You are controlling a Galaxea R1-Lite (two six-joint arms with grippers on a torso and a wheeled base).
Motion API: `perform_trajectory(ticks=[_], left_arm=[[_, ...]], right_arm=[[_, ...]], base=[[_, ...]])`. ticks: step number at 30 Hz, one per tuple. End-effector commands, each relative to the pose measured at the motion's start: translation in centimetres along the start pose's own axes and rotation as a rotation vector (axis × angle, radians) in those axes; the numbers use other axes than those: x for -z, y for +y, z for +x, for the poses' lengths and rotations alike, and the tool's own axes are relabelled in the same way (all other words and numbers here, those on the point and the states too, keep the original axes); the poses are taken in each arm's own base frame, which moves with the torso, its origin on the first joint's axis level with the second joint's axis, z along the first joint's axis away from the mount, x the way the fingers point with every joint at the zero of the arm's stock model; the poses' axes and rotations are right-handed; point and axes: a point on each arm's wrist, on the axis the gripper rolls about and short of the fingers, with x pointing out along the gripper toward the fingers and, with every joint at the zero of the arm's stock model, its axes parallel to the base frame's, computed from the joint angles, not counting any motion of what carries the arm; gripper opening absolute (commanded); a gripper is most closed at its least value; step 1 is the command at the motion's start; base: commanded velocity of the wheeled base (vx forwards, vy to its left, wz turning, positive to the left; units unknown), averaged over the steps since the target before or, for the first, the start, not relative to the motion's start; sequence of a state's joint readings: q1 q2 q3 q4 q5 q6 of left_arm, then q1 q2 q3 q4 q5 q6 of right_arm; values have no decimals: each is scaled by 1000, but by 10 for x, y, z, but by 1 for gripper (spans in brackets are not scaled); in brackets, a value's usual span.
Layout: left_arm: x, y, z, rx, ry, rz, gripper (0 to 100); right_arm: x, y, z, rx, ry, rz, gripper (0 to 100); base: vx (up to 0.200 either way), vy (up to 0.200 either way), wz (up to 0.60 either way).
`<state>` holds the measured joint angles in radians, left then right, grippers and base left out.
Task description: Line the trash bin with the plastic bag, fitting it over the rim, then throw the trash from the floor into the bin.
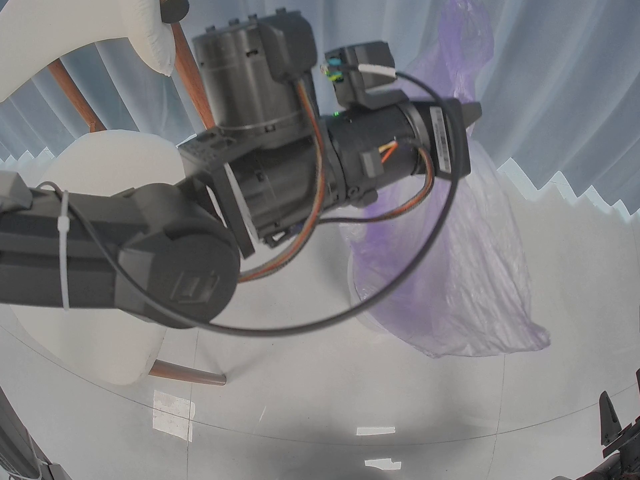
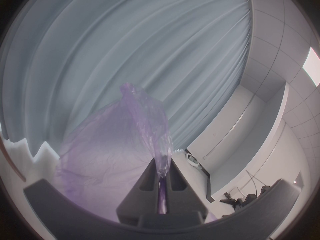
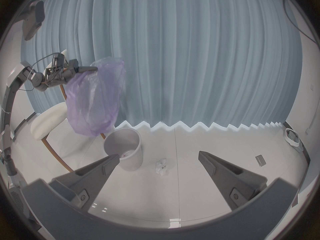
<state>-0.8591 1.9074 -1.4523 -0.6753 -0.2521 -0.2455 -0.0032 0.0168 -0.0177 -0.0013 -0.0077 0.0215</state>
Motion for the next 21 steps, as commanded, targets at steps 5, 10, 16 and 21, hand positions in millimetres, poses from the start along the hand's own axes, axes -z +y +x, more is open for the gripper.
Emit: perform_trajectory(ticks=[5,10,16,21], left_arm=[[37,19,-6,-49,54,-8,0],[56,26,-3,-58,67,-10,0],[64,19,-5,-86,88,-21,0],[77,-10,-1,-28,118,-38,0]], right_arm=[[5,0,0,0,1,0,100],[5,0,0,0,1,2,100],[5,0,0,0,1,2,100],[5,0,0,0,1,2,100]], base=[[0,0,0],[0,0,0],[0,0,0],[0,0,0]])
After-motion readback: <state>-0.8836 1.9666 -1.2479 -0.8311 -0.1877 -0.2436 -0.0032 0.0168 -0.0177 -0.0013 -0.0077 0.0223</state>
